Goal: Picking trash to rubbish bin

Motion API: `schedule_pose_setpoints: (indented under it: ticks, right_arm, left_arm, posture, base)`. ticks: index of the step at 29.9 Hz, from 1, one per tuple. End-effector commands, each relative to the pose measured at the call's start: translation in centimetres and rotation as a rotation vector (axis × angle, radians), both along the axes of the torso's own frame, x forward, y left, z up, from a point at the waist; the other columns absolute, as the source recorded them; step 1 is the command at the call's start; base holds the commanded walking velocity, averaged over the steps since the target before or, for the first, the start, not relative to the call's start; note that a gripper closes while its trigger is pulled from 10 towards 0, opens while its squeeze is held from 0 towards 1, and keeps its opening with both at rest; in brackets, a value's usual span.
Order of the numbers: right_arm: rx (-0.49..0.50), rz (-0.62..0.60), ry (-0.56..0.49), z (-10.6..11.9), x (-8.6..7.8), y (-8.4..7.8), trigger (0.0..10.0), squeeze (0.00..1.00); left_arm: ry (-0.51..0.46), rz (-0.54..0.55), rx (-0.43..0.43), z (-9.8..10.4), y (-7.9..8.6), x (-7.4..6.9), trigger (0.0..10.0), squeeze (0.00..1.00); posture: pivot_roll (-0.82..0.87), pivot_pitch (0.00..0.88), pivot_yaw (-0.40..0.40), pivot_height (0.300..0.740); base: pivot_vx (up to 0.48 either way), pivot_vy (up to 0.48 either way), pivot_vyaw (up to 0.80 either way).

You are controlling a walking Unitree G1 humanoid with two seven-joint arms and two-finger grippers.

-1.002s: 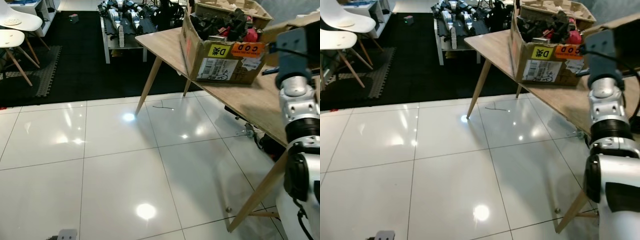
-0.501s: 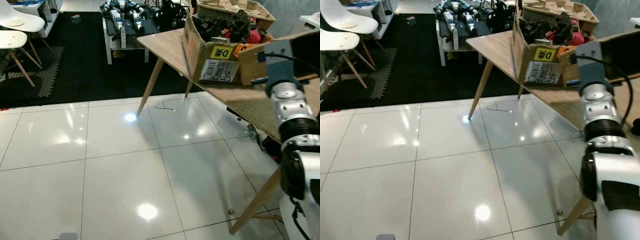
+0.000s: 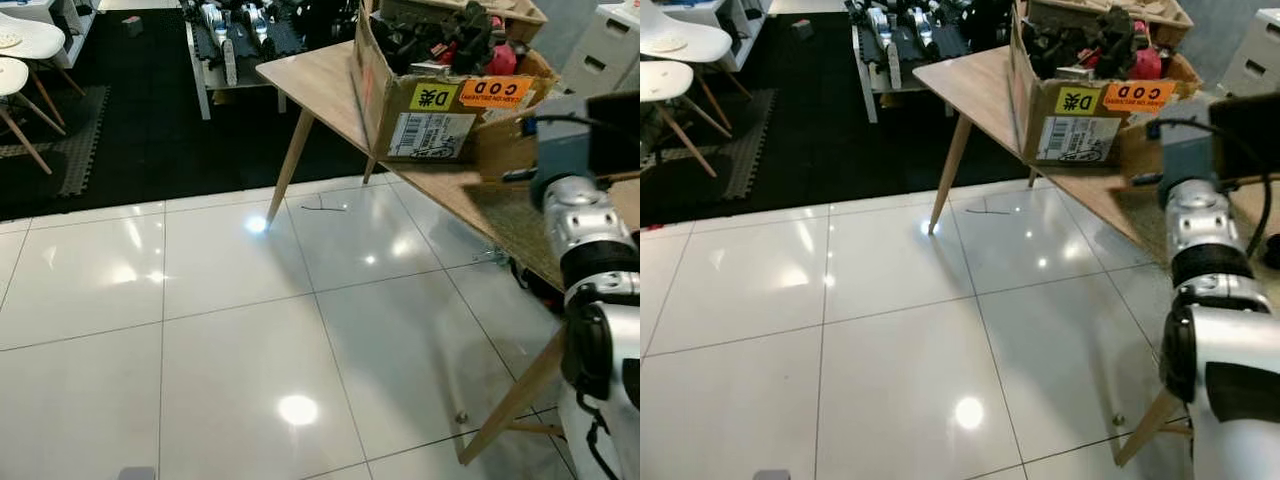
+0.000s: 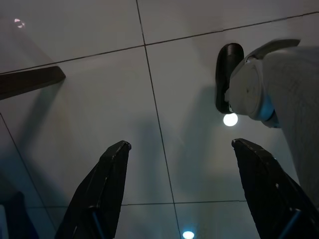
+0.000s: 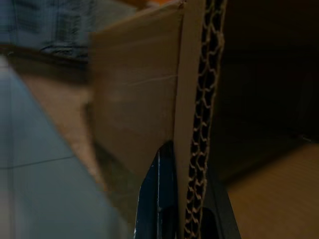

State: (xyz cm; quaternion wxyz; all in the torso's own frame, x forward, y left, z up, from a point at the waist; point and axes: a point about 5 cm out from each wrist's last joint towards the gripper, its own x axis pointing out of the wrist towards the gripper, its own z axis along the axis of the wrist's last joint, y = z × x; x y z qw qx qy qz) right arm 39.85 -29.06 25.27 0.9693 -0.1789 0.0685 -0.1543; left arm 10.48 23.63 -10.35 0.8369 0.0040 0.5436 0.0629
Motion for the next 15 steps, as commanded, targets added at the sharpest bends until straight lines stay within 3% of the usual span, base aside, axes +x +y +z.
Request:
schedule_pose_setpoints:
  ticks: [1,10,15]
  right_arm:
    - [0.000,0.026,-0.019,0.4,0.0,0.1,10.0,0.00]
    - [-0.051,0.079,0.033,0.9,0.0,-0.1,10.0,0.00]
    - [-0.038,0.077,0.051,1.3,-0.2,-0.7,10.0,0.00]
  left_arm:
    - [0.029,-0.006,-0.011,-0.3,-0.3,-1.0,10.0,0.00]
    - [0.032,-0.010,-0.012,-0.3,-0.2,-1.2,10.0,0.00]
    - [0.028,-0.013,-0.013,-0.3,-0.2,-1.0,10.0,0.00]
  posture:
    - [0.04,0.116,-0.033,0.740]
    - [0.04,0.117,-0.030,0.740]
    - [0.03,0.117,-0.030,0.740]
  base:
    - [0.274,0.000,0.00]
    - [0.285,0.000,0.00]
    - [0.286,0.000,-0.79]
